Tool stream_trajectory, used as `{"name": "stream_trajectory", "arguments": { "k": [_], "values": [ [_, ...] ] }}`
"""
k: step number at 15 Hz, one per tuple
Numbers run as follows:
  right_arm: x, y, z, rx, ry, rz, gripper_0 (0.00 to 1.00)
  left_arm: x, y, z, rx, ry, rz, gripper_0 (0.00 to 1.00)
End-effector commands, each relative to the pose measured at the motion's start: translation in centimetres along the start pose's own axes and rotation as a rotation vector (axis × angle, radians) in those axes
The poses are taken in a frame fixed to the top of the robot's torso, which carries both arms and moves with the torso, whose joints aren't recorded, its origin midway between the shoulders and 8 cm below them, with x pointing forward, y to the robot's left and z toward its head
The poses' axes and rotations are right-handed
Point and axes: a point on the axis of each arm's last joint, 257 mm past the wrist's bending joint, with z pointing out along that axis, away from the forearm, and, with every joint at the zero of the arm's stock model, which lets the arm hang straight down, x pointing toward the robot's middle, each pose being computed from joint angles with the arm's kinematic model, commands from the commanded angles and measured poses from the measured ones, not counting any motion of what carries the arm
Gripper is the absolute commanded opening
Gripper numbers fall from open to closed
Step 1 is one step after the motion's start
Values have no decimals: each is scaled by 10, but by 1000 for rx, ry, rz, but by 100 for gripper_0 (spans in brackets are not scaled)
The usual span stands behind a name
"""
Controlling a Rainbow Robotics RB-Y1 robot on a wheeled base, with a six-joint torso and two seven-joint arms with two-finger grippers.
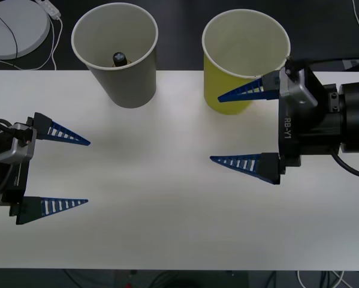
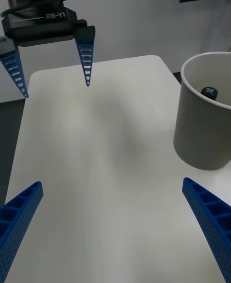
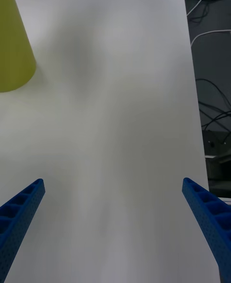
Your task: Put the can into the green bin and the plastic bottle into the gray bin
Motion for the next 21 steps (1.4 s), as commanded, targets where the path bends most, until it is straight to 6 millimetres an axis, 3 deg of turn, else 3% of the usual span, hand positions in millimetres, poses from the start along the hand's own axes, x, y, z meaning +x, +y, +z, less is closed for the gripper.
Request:
{"name": "stream_trajectory", "arguments": {
  "k": [1,10,17,21],
  "values": [
    [6,13,-14,-37,-14,-34,100,0,0,0,0,0,0,100],
    [49,39,-48,-91,-17,-103,100,0,0,0,0,0,0,100],
    [63,52,-55,-88,-5,-75,100,0,0,0,0,0,0,100],
    [62,52,-55,-88,-11,-65,100,0,0,0,0,0,0,100]
  ]
}}
